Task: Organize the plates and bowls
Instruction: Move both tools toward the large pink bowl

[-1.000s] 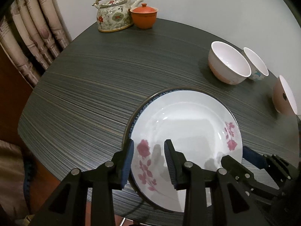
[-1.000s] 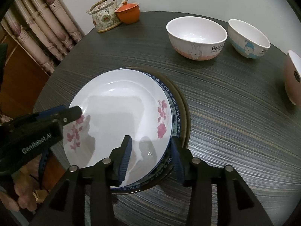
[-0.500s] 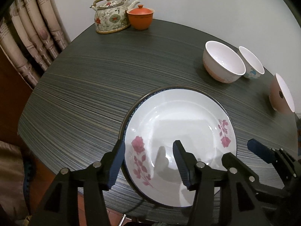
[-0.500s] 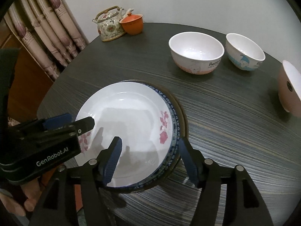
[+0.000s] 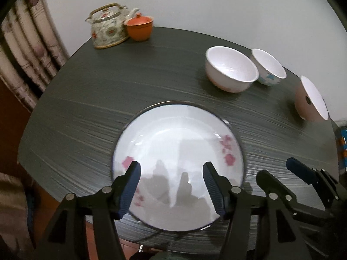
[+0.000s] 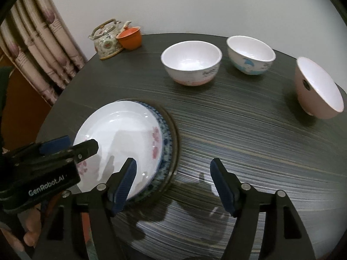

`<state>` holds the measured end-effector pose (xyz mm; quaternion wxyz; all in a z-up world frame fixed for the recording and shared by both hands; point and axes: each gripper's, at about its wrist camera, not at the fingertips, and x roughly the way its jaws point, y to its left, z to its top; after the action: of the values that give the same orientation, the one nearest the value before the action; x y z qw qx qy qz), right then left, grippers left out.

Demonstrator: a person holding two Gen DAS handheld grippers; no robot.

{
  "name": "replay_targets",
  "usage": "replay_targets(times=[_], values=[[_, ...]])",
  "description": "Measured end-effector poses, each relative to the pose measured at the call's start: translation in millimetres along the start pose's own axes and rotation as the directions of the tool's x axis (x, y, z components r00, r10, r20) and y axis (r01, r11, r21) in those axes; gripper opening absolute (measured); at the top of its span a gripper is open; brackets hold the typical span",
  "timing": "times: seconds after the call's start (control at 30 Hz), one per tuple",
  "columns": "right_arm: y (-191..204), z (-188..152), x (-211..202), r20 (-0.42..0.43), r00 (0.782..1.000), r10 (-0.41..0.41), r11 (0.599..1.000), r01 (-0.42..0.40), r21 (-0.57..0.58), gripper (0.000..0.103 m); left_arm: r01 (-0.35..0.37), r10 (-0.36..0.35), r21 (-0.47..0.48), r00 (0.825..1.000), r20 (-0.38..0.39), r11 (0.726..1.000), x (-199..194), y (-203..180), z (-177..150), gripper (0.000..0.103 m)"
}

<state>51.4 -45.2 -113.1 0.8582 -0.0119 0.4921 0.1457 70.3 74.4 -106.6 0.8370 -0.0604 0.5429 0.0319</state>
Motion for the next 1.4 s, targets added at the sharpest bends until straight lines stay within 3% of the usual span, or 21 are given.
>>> replay_targets(times=[0.33, 0.53, 0.83, 0.9, 1.1, 1.4], values=[[-44.0, -5.9, -23.7, 0.029, 0.998, -0.052, 0.997, 0.050, 0.066, 0.068, 0.019, -0.020, 0.061, 1.000, 0.011, 0.998, -5.1, -45.3, 9.4, 0.061], [-87.9, -13.3, -41.3, 0.033, 0.995, -0.096, 0.987, 0.091, 0.130, 0.068, 0.059, -0.061, 0.107, 0.998, 0.016, 0.993, -5.4, -78.8, 12.8, 0.061], [-169.0, -27.9, -71.9, 0.012, 0.988, -0.157, 0.960, 0.150, 0.235, 0.068, 0.068, -0.069, 0.193, 0.998, -0.003, 0.979, 0.4, -131.2, 26.9, 0.061], [-186.6, -28.9, -81.2, 0.016, 0.983, -0.184, 0.952, 0.174, 0.251, 0.068, 0.102, -0.100, 0.196, 0.995, -0.020, 0.975, 1.6, -141.2, 32.2, 0.061], [-235.7, -21.1, -98.7, 0.029, 0.978, -0.208, 0.927, 0.188, 0.324, 0.068, 0.150, -0.144, 0.198, 0.989, -0.043, 0.969, 5.5, -167.7, 57.8, 0.061], [-285.3, 14.6, -107.5, 0.066, 0.980, -0.188, 0.902, 0.146, 0.406, 0.068, 0.215, -0.202, 0.155, 0.975, -0.094, 0.964, 19.1, -210.4, 94.6, 0.061]])
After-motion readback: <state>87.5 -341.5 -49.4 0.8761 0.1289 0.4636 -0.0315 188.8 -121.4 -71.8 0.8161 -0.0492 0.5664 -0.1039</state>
